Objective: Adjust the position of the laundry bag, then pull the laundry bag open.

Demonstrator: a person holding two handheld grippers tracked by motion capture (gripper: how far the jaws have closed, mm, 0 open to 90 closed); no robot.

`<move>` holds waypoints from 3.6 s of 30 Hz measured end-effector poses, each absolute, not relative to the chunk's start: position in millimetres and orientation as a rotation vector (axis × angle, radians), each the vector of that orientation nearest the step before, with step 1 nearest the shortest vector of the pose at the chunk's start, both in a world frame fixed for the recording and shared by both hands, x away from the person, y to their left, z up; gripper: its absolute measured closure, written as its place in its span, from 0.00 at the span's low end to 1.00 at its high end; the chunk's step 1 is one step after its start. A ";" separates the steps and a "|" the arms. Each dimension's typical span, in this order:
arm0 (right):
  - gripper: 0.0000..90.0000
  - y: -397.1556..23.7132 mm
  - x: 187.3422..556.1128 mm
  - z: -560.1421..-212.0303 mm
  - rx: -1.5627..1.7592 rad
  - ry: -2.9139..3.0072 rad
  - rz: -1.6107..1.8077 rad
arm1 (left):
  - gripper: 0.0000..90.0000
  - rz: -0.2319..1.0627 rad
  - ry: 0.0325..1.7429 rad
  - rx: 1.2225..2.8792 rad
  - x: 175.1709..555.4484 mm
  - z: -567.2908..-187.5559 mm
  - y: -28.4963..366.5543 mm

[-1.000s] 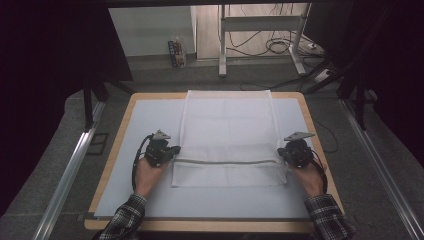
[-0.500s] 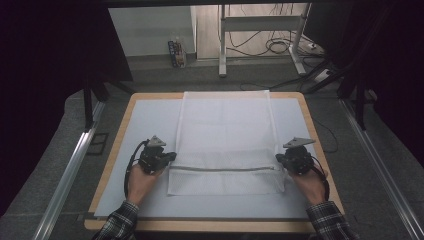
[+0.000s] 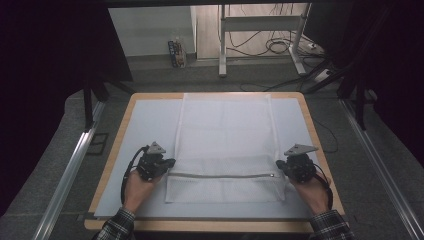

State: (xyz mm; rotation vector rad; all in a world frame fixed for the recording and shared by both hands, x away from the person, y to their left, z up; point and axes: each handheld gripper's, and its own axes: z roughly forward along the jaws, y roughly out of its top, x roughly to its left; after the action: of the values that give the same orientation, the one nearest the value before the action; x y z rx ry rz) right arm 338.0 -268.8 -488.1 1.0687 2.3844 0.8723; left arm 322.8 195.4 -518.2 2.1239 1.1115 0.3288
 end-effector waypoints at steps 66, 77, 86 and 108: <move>0.22 -272.3 303.2 -494.4 1.036 2.405 0.955 | 0.08 0.412 1.126 2.071 274.3 -527.7 209.8; 0.07 -275.2 298.7 -497.5 1.017 2.431 1.009 | 0.04 0.385 1.081 2.046 269.6 -528.6 212.1; 0.00 -271.0 295.4 -500.4 0.998 2.463 0.976 | 0.03 0.386 1.067 2.054 270.2 -530.4 211.0; 0.00 -267.3 272.6 -505.3 1.011 2.492 0.919 | 0.03 0.432 1.017 2.110 269.3 -533.5 203.4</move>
State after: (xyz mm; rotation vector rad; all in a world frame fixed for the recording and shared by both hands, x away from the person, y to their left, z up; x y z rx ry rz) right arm 272.6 -267.3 -505.3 1.0113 2.4922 0.9187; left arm 269.3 203.4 -533.5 2.1098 1.0169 0.4322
